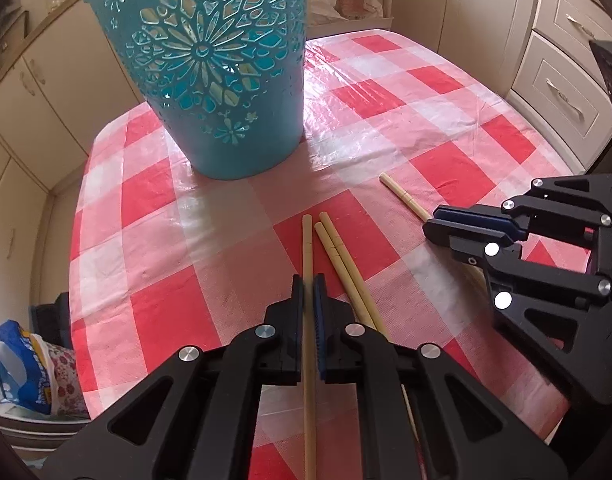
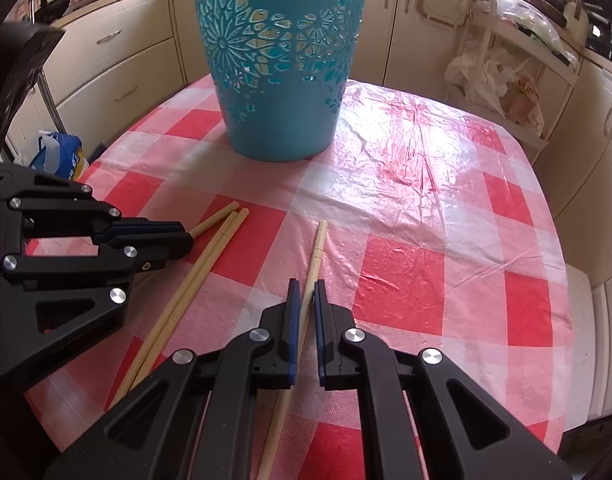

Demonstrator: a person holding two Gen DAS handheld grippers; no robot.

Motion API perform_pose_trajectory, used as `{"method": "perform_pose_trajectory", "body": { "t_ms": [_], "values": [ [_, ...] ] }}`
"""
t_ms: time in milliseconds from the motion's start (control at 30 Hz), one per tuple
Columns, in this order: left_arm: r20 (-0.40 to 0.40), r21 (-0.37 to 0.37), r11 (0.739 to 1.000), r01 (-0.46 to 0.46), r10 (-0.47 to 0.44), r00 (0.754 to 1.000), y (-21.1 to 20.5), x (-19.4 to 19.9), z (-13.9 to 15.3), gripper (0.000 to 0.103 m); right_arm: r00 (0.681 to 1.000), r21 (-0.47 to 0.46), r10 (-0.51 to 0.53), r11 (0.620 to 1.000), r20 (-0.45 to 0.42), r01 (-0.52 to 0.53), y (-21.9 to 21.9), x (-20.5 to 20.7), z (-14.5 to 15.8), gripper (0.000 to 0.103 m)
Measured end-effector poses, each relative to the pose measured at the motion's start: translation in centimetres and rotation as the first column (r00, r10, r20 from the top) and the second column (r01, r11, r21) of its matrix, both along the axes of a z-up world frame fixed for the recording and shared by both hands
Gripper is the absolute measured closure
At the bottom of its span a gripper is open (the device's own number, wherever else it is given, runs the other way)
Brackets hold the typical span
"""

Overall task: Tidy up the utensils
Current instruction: 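Move the left tool to the pile and close on a chopstick while the right tool approaches another, then lift the chopstick with the left tool and drop it into the teal cup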

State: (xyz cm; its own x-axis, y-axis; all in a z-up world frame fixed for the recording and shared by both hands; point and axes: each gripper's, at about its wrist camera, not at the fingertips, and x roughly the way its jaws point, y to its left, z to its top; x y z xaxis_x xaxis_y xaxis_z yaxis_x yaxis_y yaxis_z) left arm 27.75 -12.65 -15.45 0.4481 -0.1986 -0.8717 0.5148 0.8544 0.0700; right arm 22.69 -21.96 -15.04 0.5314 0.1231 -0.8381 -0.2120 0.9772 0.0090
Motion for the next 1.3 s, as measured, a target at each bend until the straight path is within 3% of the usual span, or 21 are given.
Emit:
{"method": "perform_pose_trajectory", "body": {
  "t_ms": [300,600,733,833,1000,1200,1300],
  "values": [
    [0.053,-0.027,0.999,-0.016,0.017,0.998,0.9,-1.0,0.1,0.098,0.996,0.202,-0.083,0.976,-0.017,0.085,-2.8,0.3,0.4,0.097],
    [0.099,-0.056,0.998,-0.002,0.007,0.995,1.4,-2.2,1.2,0.098,0.992,0.276,-0.114,0.954,-0.047,0.122,-3.7,0.4,-0.2,0.097],
    [0.126,-0.119,0.993,0.017,-0.002,0.992,1.8,-2.8,3.0,0.098,0.991,0.293,-0.121,0.947,-0.058,0.133,-4.0,0.3,-0.5,0.097],
    [0.147,-0.251,0.967,0.031,0.007,0.989,3.3,-2.7,6.0,0.098,0.989,0.315,-0.130,0.938,-0.065,0.144,-4.3,0.3,-0.6,0.097],
    [0.226,-0.442,0.897,0.020,0.089,0.970,6.5,-0.2,13.7,0.098,0.987,0.341,-0.141,0.927,-0.072,0.157,-4.8,0.4,-0.7,0.097],
    [0.329,-0.517,0.856,0.015,0.183,0.926,7.7,4.0,19.6,0.098,0.986,0.356,-0.148,0.920,-0.078,0.166,-5.0,0.5,-0.7,0.097],
    [0.350,-0.573,0.819,0.015,0.228,0.909,7.5,6.6,21.3,0.098,0.986,0.361,-0.150,0.917,-0.079,0.168,-5.1,0.5,-0.7,0.097]
  ]
}}
